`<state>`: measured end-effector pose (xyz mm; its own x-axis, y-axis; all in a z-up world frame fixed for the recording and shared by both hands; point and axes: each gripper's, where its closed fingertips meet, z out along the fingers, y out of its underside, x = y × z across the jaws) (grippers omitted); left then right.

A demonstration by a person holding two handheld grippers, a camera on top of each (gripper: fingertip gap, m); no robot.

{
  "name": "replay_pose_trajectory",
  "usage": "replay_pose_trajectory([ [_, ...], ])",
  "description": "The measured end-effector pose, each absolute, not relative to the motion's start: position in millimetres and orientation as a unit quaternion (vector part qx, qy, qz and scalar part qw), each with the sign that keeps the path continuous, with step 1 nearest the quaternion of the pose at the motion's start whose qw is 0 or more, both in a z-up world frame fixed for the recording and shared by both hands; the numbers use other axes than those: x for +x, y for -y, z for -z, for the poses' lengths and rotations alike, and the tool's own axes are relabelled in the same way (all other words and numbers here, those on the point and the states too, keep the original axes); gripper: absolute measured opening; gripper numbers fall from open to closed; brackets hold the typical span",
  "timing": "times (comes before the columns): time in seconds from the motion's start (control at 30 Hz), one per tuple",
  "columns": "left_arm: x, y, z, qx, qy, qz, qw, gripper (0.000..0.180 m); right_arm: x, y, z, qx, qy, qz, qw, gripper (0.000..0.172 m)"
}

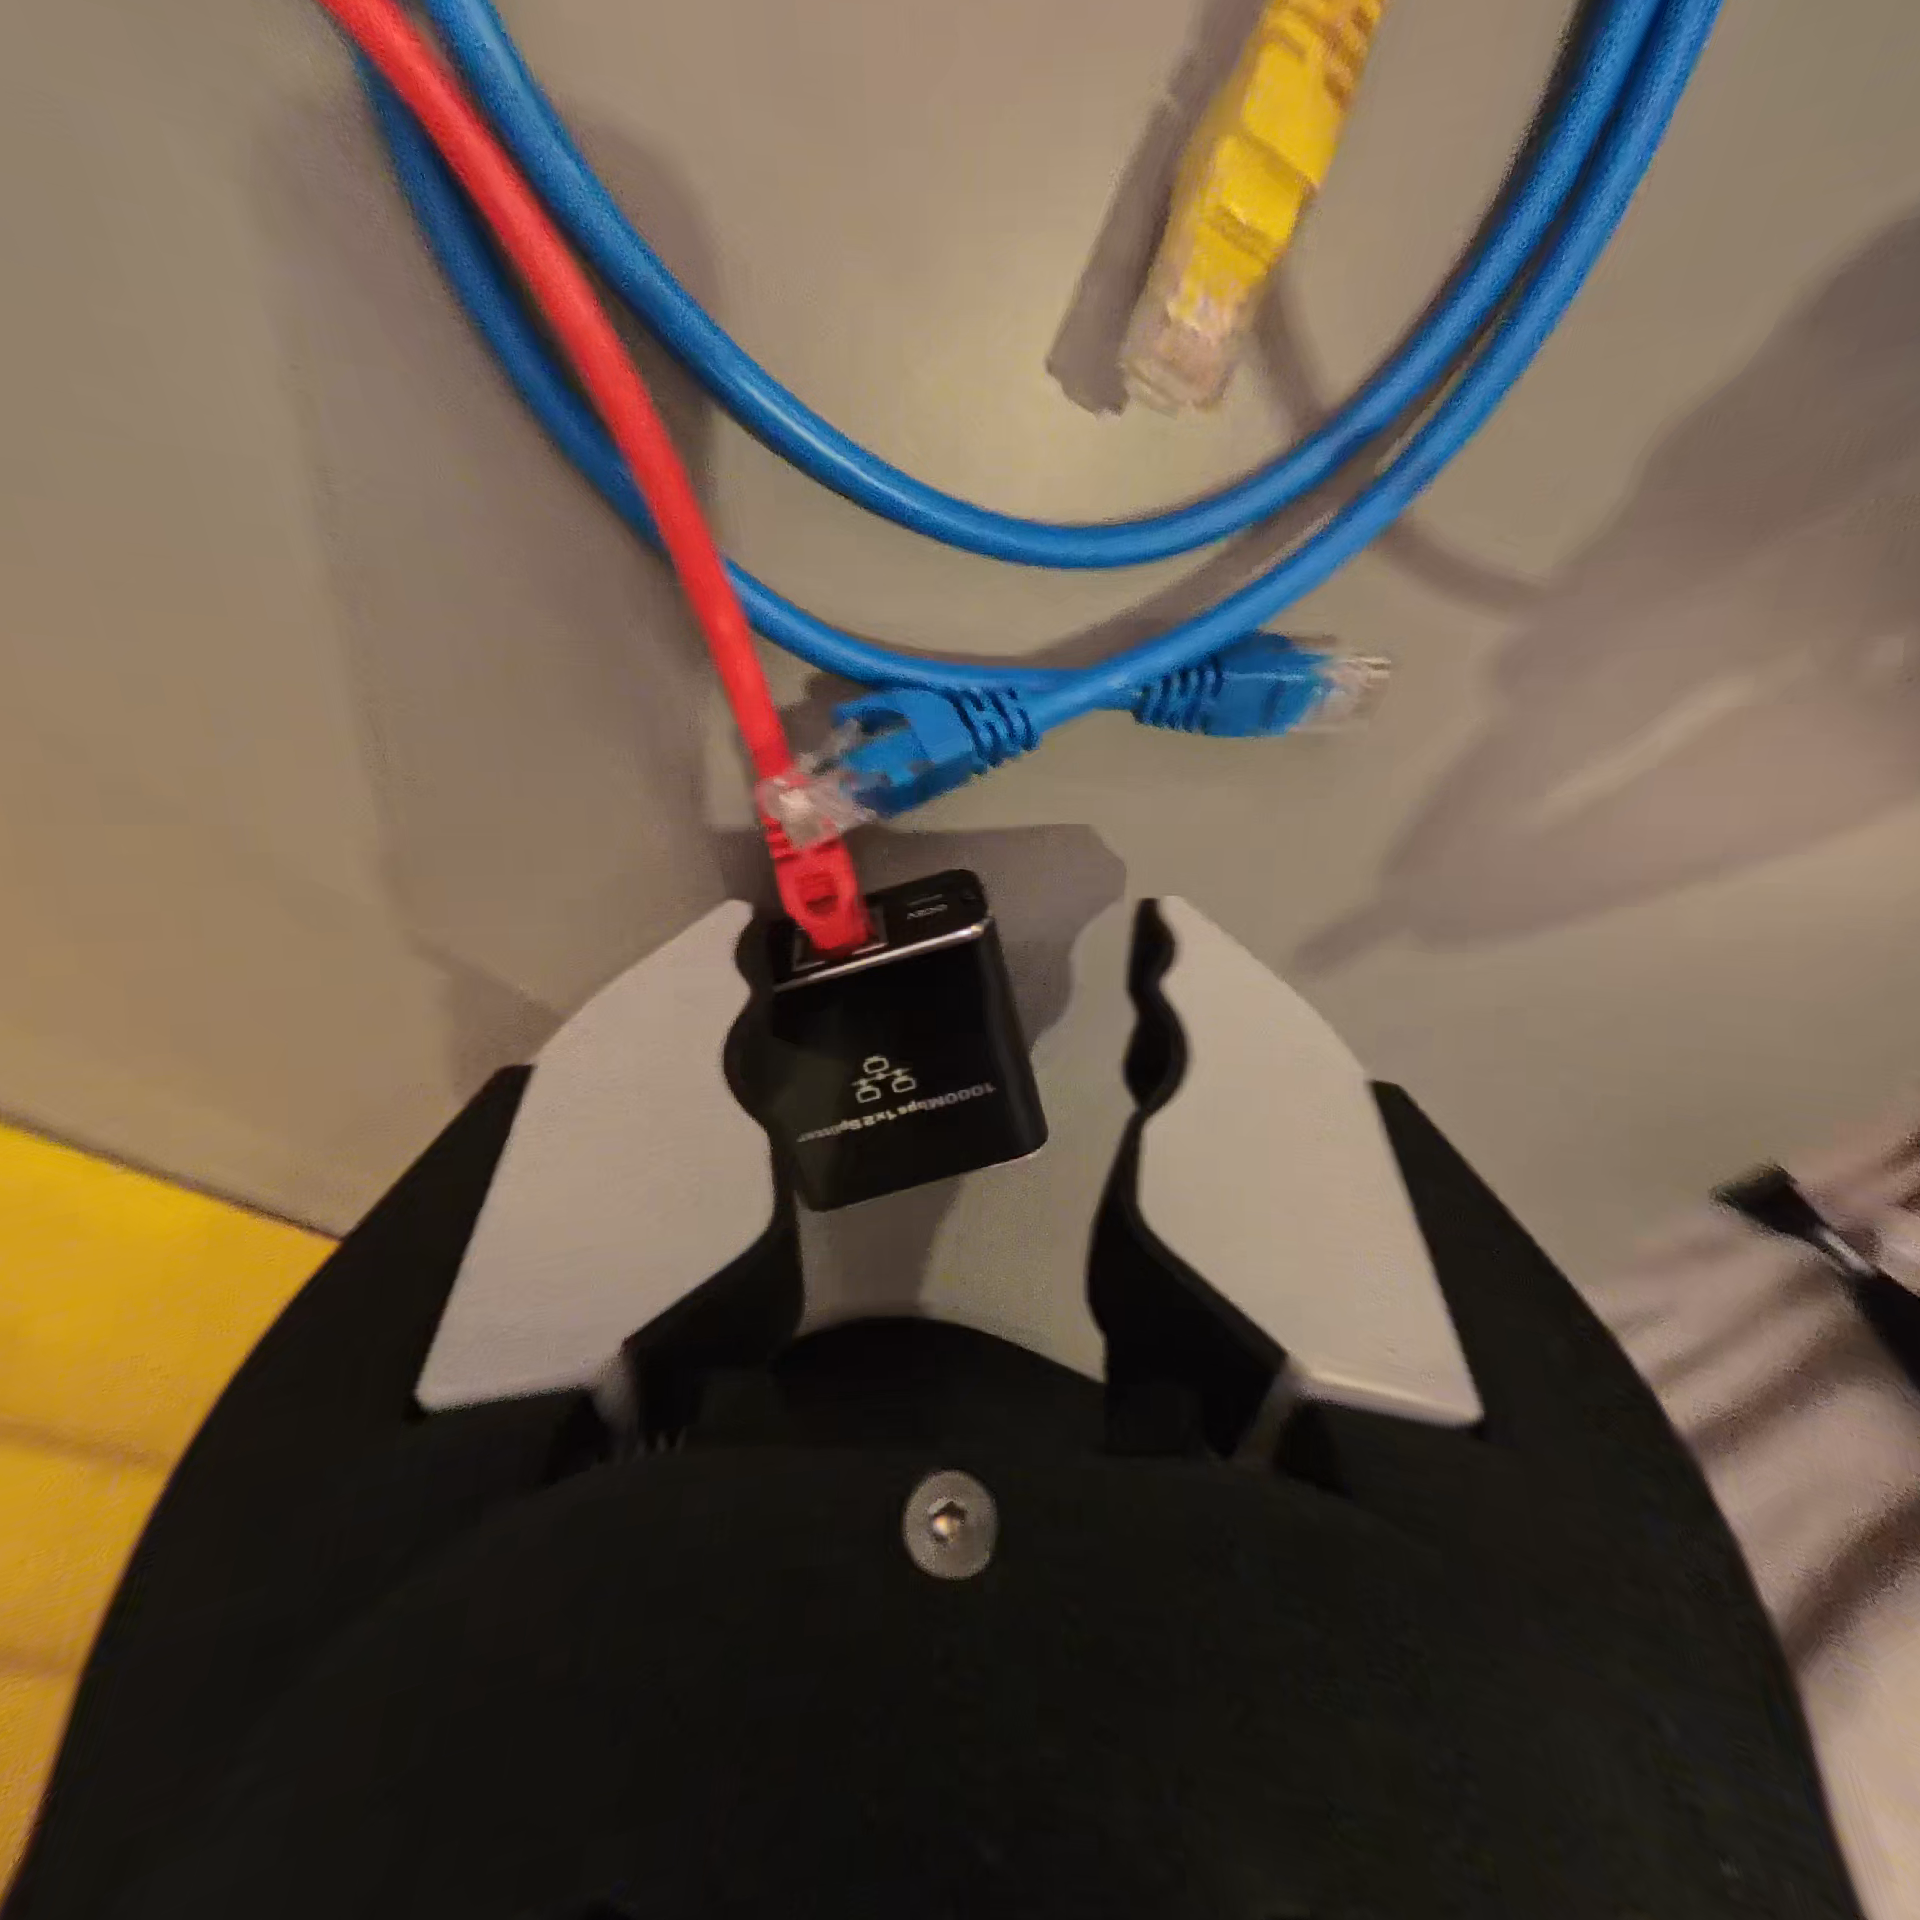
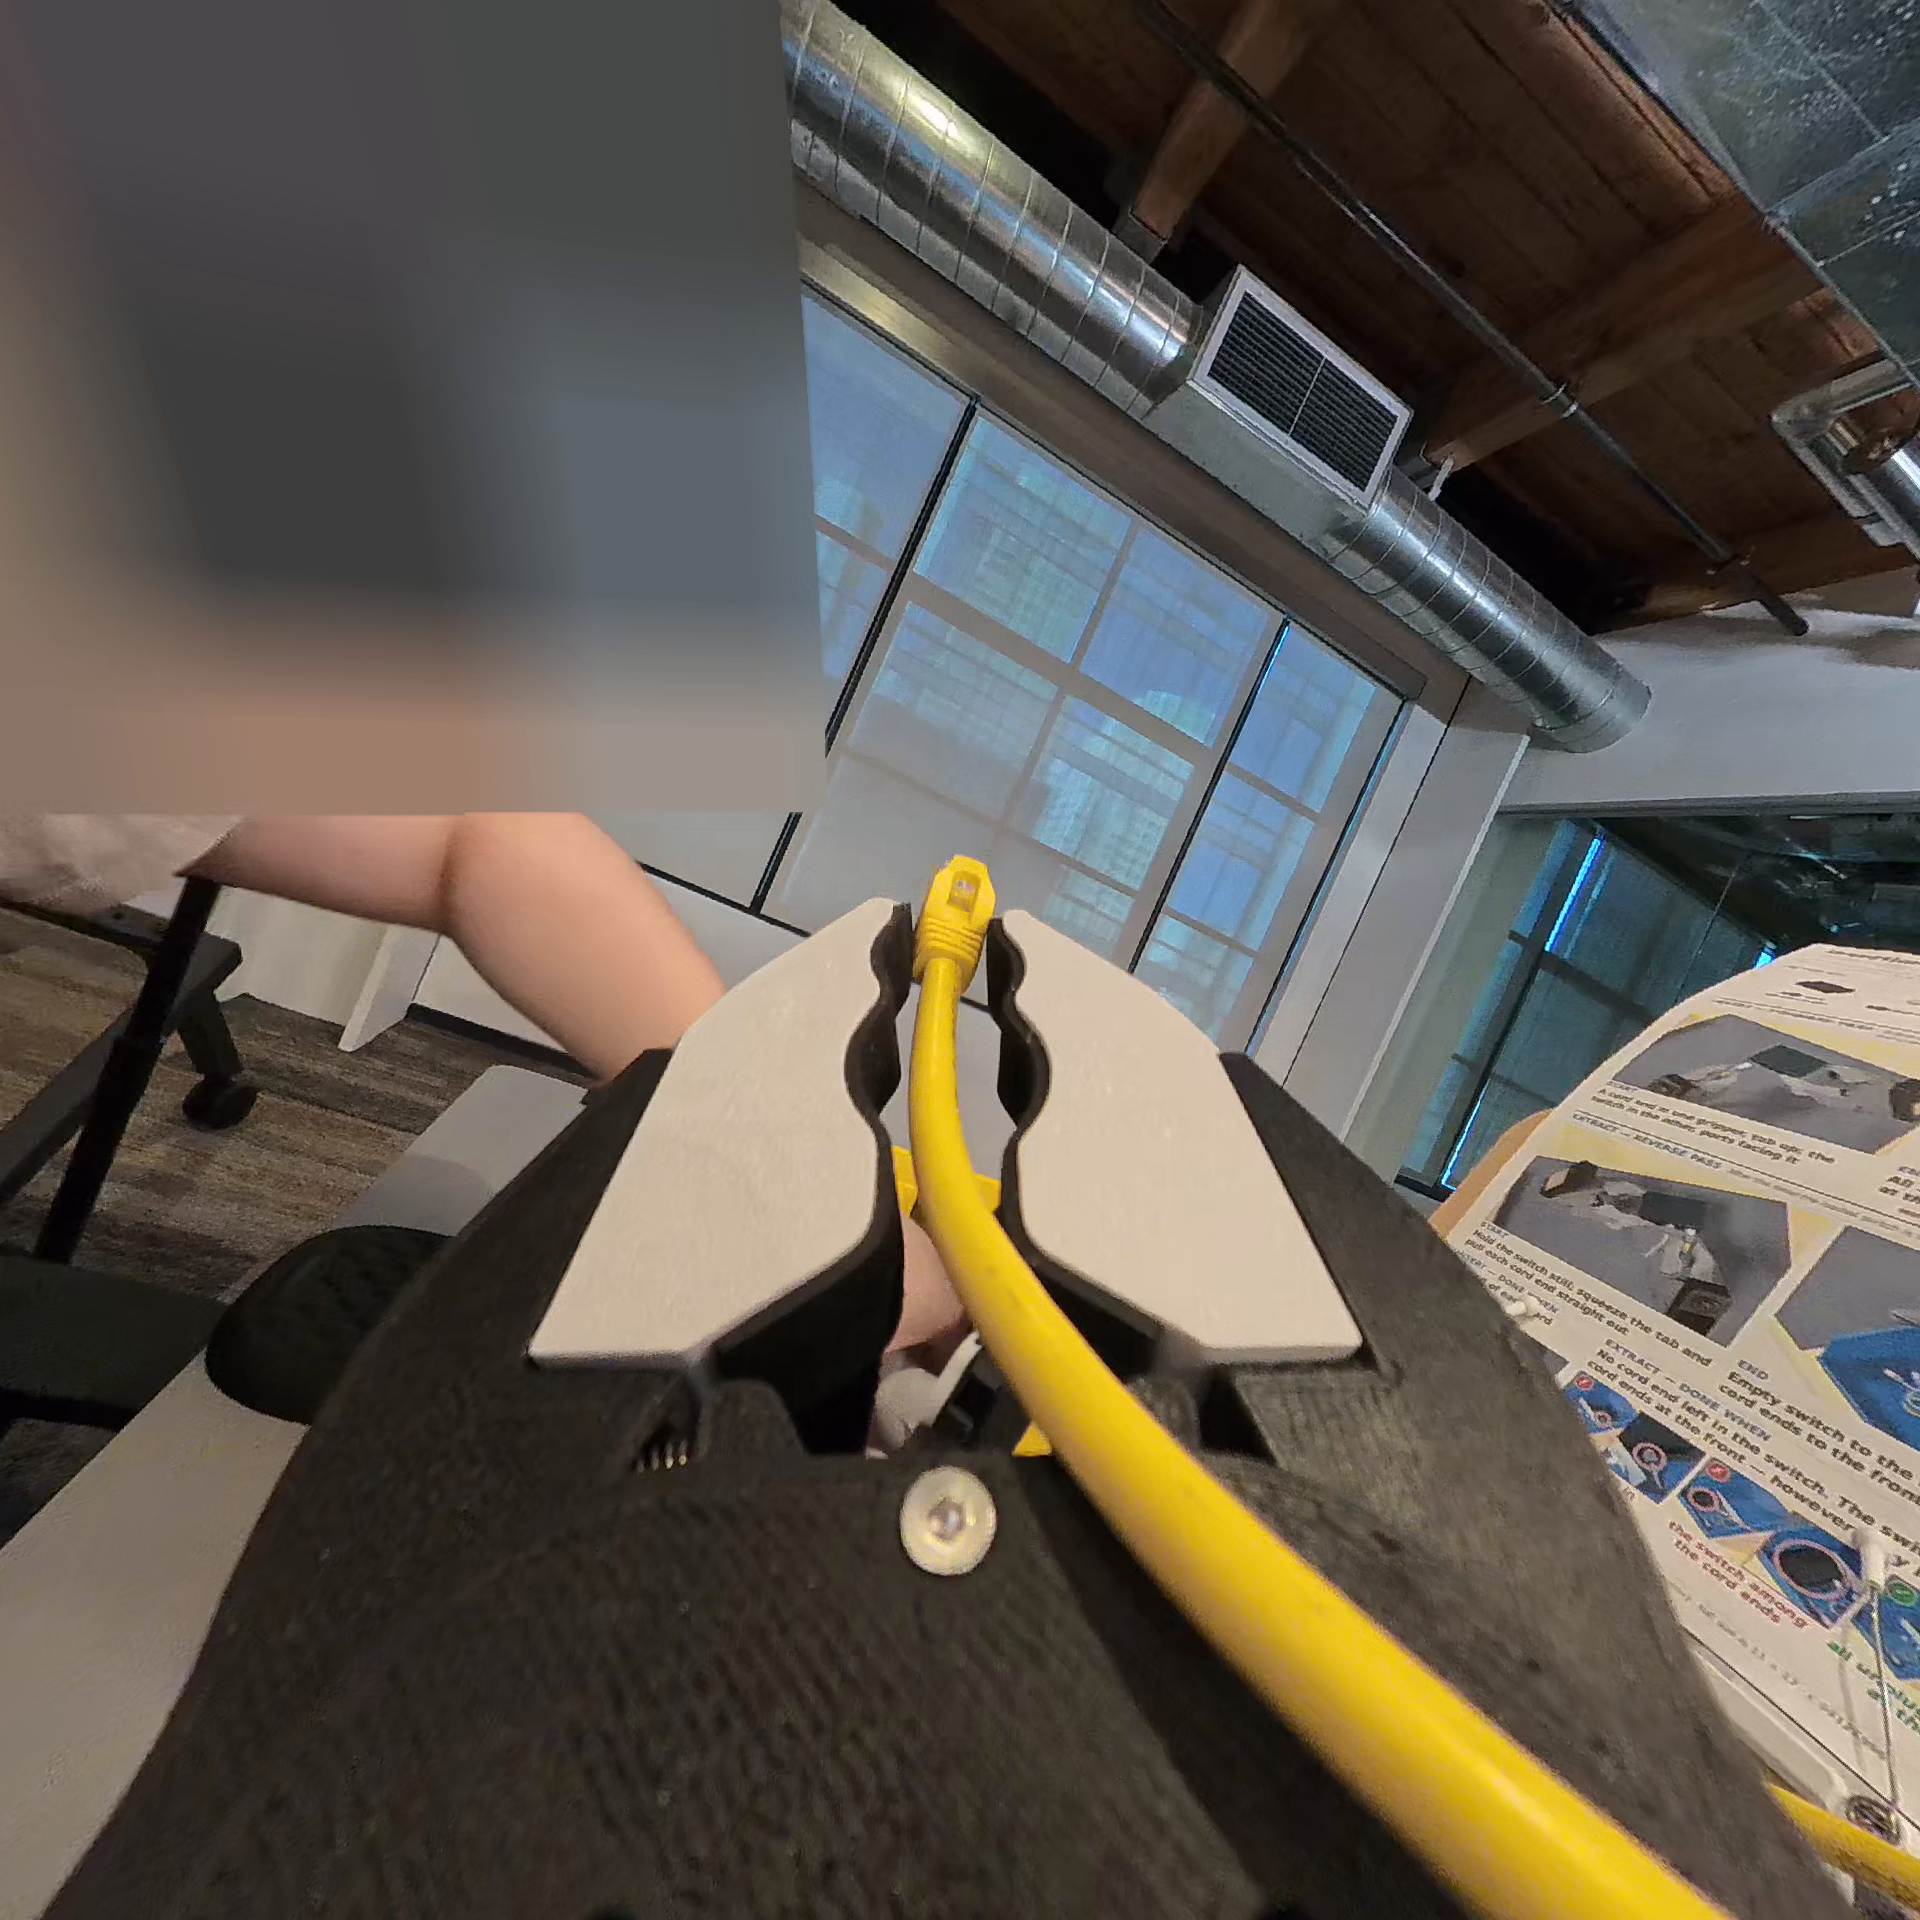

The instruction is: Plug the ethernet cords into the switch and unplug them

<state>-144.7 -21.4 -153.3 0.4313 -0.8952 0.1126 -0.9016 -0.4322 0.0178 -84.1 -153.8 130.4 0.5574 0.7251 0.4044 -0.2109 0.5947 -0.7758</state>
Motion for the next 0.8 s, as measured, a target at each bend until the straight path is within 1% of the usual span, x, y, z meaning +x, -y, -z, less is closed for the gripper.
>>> replay_pose_trajectory([
  [0.03,-147,27,154,0.845,0.528,-0.052,0.060,0.069,-85,154,-130,-0.347,0.373,-0.287,0.811,0.015],
  [0.07,-149,28,155,0.841,0.534,-0.059,0.063,0.067,-85,154,-129,-0.347,0.374,-0.287,0.811,0.015],
  [0.13,-150,23,151,0.829,0.553,-0.070,0.040,0.063,-85,155,-131,-0.343,0.374,-0.288,0.812,0.015],
  [0.2,-156,16,146,0.804,0.593,-0.052,0.004,0.074,-84,158,-133,-0.339,0.374,-0.291,0.813,0.015],
  [0.3,-161,16,133,0.723,0.689,-0.022,-0.042,0.076,-82,162,-136,-0.330,0.371,-0.299,0.815,0.015],
  [0.33,-162,12,127,0.687,0.724,0.000,-0.069,0.071,-82,163,-137,-0.327,0.370,-0.299,0.816,0.015],
  [0.4,-164,1,115,0.598,0.790,0.054,-0.124,0.071,-79,166,-139,-0.322,0.368,-0.296,0.820,0.015],
  [0.47,-167,3,108,0.532,0.831,0.067,-0.146,0.064,-76,168,-141,-0.320,0.366,-0.291,0.824,0.015],
  [0.5,-169,2,107,0.517,0.841,0.074,-0.146,0.065,-74,168,-141,-0.321,0.365,-0.287,0.825,0.016],
  [0.57,-172,0,105,0.496,0.852,0.075,-0.147,0.068,-70,167,-142,-0.323,0.361,-0.284,0.828,0.015],
  [0.67,-166,-5,93,0.451,0.871,0.059,-0.185,0.066,-66,168,-144,-0.319,0.355,-0.286,0.831,0.014],
  [0.73,-158,-2,83,0.426,0.878,0.024,-0.216,0.052,-65,161,-141,-0.340,0.352,-0.284,0.825,0.012],
  [0.8,-154,-2,77,0.443,0.867,-0.012,-0.228,0.063,-66,149,-133,-0.378,0.352,-0.278,0.810,0.010],
])
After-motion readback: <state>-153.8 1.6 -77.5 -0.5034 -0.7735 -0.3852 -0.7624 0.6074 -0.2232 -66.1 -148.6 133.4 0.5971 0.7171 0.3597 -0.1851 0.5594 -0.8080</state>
